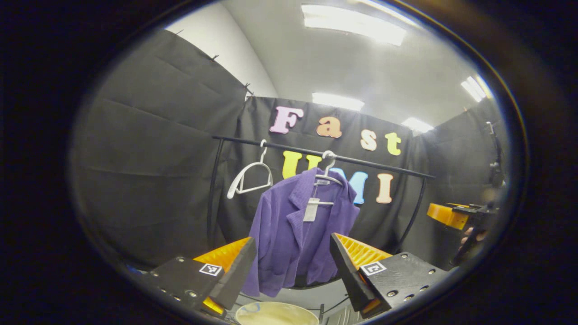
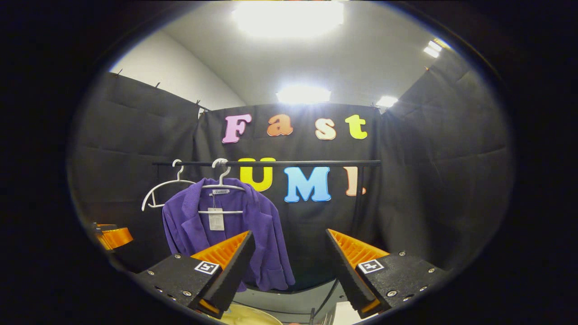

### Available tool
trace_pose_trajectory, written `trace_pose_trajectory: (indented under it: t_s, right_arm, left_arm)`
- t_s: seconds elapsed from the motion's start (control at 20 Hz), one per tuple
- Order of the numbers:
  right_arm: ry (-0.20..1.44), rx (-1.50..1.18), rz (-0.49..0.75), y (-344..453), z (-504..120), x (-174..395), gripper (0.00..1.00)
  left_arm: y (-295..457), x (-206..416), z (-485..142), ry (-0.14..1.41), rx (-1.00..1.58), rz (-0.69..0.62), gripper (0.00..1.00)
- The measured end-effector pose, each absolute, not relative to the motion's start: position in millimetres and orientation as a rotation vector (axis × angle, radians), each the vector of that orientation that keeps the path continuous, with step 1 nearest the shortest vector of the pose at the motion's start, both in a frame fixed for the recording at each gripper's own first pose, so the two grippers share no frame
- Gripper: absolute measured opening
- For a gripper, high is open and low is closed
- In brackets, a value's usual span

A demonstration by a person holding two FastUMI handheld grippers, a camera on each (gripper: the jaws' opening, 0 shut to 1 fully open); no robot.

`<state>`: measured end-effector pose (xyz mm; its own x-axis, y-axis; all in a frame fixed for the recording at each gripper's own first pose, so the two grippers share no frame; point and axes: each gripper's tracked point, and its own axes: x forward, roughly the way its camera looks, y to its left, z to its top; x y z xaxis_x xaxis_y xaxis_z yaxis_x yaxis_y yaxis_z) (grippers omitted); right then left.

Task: Grasp the clothes on the hanger with both hands and then place them into the laundry hamper below.

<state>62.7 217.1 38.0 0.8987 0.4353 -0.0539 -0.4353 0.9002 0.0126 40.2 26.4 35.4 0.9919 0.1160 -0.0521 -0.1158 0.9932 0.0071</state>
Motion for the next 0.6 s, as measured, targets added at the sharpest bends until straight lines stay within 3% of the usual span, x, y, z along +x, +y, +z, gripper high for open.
trace_pose_trajectory:
  t_s: [0.45,0.5,0.6]
  right_arm:
    - [0.172,0.113,0.578,309.0,8.6,161.6,0.95]
    - [0.178,0.113,0.585,316.4,4.2,176.0,0.95]
    - [0.198,0.121,0.611,335.2,-7.3,201.1,0.95]
  left_arm:
    - [20.5,127.7,39.0,0.036,0.103,0.201,0.98]
    - [19.9,140.4,36.5,0.043,0.113,0.215,0.9]
    - [21.6,169.1,28.8,0.054,0.136,0.26,0.94]
